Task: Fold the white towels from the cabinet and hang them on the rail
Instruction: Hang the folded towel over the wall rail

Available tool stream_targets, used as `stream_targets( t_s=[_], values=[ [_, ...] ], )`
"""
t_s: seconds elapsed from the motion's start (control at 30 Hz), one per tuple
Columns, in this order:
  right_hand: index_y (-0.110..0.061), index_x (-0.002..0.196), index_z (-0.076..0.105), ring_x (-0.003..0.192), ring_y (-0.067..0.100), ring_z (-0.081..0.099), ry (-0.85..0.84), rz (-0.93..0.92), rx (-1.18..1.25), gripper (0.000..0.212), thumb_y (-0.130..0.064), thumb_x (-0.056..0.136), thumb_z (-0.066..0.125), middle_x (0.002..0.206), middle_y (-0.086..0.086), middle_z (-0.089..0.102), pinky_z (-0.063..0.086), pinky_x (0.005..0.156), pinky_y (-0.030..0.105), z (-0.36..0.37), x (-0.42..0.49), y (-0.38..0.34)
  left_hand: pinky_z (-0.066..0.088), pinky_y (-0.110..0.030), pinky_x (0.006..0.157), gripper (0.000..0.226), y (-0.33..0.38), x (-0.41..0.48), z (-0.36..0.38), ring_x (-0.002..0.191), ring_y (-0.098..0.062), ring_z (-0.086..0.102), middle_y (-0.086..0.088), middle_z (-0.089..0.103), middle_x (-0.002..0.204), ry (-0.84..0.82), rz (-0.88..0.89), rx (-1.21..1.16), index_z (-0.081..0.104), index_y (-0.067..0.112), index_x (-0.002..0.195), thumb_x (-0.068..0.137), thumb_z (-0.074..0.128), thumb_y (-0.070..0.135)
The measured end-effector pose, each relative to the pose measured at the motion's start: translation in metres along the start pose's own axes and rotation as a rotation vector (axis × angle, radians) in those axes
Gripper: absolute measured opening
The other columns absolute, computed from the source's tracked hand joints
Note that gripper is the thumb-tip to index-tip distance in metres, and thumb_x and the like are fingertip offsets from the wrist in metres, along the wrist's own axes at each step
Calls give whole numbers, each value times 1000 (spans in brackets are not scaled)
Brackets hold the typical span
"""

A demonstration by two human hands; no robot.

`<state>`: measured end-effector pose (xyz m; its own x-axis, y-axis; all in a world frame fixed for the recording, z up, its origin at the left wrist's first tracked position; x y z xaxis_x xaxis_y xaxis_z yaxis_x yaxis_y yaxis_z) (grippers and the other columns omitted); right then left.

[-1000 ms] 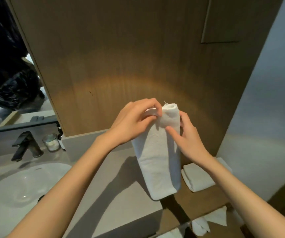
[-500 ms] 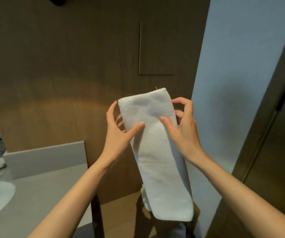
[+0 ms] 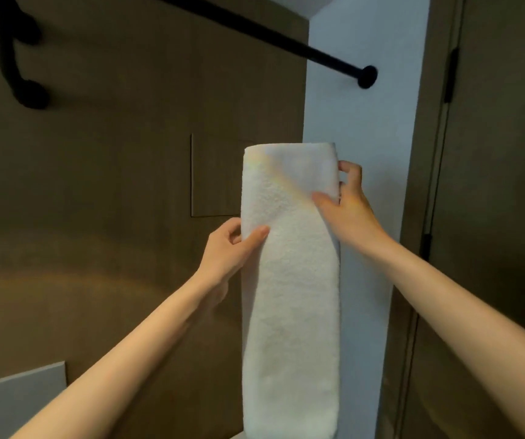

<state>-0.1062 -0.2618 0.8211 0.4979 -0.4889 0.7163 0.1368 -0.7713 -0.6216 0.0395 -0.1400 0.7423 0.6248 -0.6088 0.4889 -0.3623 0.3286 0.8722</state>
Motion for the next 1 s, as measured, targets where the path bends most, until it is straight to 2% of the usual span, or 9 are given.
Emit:
stream_targets(
  t_s=[0.17,0.3,0.37,0.47,0.57,0.67,0.8,0.9,1.0],
  values=[
    [-32,145,7,109,17,54,7,-40,-43,65,-23,99,52,116,-14,46,50,96,43,-27,52,4,49,-33,66,17,37,64,27,81,-18,61,-5,66,95,69,116,-17,60,18,98,88,68,29],
    [-56,136,-10,103,3,53,70,-176,3,86,-19,96,57,133,-11,37,48,73,14,-38,79,7,56,-46,78,12,66,116,47,82,-26,65,-13,68,95,95,141,-134,58,19,87,88,70,22],
    [-62,132,-6,115,9,52,140,-291,-19,88,-14,95,57,141,-8,36,49,81,15,-45,92,6,58,-42,78,13,81,146,57,81,-24,66,-12,69,98,81,148,-177,58,18,90,87,70,22],
    [-53,138,8,116,6,52,185,-345,-10,74,-11,97,53,141,-7,39,51,94,27,-55,116,13,59,-39,77,23,106,192,70,82,-22,68,-11,70,103,63,186,-198,60,12,101,86,72,25],
    [-36,146,22,102,-6,51,257,-349,-24,61,-6,99,48,136,-11,43,44,83,4,-73,147,15,58,-39,82,28,131,230,88,89,-23,68,-11,69,107,32,245,-195,61,10,105,86,72,27],
    [-26,149,26,101,-10,42,342,-343,-27,58,-4,99,46,132,-14,40,32,70,-8,-94,186,12,56,-39,87,27,157,264,102,95,-22,67,-7,68,109,51,323,-90,61,13,107,88,68,32],
    [-24,150,29,120,0,38,435,-351,-24,57,-5,99,47,148,-4,39,30,82,-2,-118,239,15,51,-40,96,38,197,297,122,108,-22,62,-7,63,123,37,519,107,56,14,128,93,62,27],
    [-21,149,31,125,7,41,488,-385,-19,56,-5,98,48,146,1,43,28,86,4,-135,274,19,50,-42,98,64,217,312,139,113,-21,60,-4,60,128,-11,706,239,47,18,137,80,67,37],
    [-18,149,32,133,15,40,519,-418,-33,57,-4,97,49,147,2,42,25,88,3,-153,309,24,36,-36,111,79,222,326,154,132,-21,43,-6,43,146,57,883,561,33,17,149,80,68,36]
  ],
)
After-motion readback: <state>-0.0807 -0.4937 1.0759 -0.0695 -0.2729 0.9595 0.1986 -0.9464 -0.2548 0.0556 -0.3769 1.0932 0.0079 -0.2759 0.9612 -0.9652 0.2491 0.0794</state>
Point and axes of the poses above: each hand's wrist, its own x-axis towards the middle knuckle, its own z-axis out of the palm, y = z × x, the point moved 9 cm from there along x, towards the middle knuckle
